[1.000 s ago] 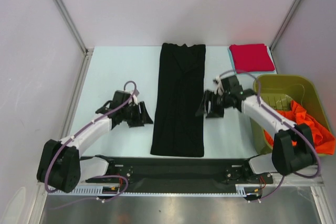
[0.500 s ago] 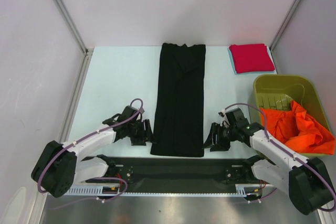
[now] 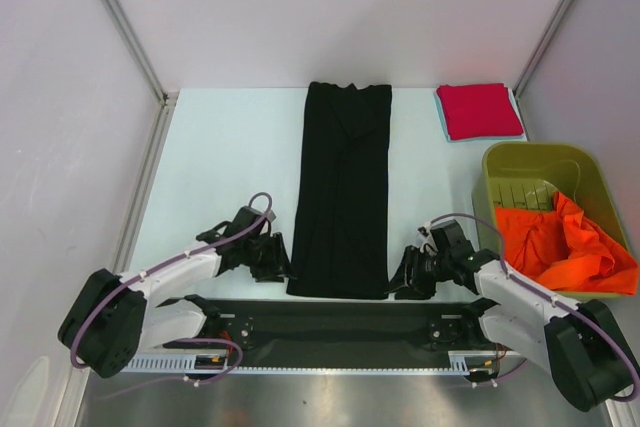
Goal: Fold and stack the t-shirts
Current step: Fold the tshirt
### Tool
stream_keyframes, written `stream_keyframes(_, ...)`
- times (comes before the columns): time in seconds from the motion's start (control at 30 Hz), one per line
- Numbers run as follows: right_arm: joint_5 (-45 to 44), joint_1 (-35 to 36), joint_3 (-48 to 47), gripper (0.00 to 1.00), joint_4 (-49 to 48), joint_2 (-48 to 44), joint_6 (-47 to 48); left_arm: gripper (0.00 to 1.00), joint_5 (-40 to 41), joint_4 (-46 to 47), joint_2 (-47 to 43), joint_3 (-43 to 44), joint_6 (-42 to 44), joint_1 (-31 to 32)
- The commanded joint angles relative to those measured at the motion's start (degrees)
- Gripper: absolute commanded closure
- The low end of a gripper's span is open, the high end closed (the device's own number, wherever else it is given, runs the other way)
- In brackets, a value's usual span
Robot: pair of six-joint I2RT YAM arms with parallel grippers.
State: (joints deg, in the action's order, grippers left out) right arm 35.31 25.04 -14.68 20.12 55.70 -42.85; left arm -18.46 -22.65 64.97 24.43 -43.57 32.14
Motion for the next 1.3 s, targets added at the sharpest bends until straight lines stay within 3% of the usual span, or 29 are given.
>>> stream_keyframes(0.0,1.5,0.4,0.3,0.54,-4.5,0.8,-1.8,0.53,0.3,-1.5,-1.2,-1.8,-1.5,1.2)
stream_keyframes(0.27,1.3,0.9,0.4,0.55,-6.7,3.4,-2.1,0.51,-2.6,1.2,-1.3,-4.2,-3.0,2.1)
stream_keyframes(0.47,1.8,1.8,0.3,0.61,-8.8,6.0,-2.4,0.58,-2.7,1.6,-2.4,-5.5,-4.0,2.1)
stream_keyframes(0.53,2.0,2.1,0.1,0.68,-8.9,6.3,-2.5,0.61,-2.6,1.7,-2.8,-6.0,-4.6,2.1)
stream_keyframes(0.57,2.0,2.3,0.1,0.71,-8.9,6.3,-2.7,0.64,-2.6,1.6,-2.9,-6.1,-4.7,2.1)
stream_keyframes(0.6,1.9,2.5,0.2,0.86,-8.2,6.1,-2.5,0.77,-2.6,1.6,-2.7,-6.1,-4.8,2.1)
stream_keyframes(0.63,1.5,2.6,0.1,0.94,-7.3,5.3,-2.5,0.84,-2.6,1.5,-2.5,-6.3,-4.9,2.2)
stream_keyframes(0.67,1.3,2.5,0.1,0.98,-6.4,4.7,-2.5,0.99,-2.6,1.4,-2.4,-6.6,-5.1,2.2)
stream_keyframes(0.9,-2.4,2.9,-1.9,1.00,2.0,-2.3,-2.4,1.00,-3.9,1.1,-2.7,-6.3,-4.6,2.3)
stream_keyframes(1.03,-4.1,3.1,-5.7,1.00,5.1,-3.8,-1.4,1.00,-4.3,-1.2,-3.8,-1.8,-3.5,2.6)
stream_keyframes(1.13,-3.5,0.5,-9.9,1.00,4.5,-2.4,-0.9,1.00,-3.0,-2.9,-2.6,6.4,-2.9,2.2)
stream_keyframes(1.27,-2.1,-6.9,-19.1,1.00,4.6,7.8,6.2,1.00,-2.6,-4.9,10.3,18.4,2.8,-2.3)
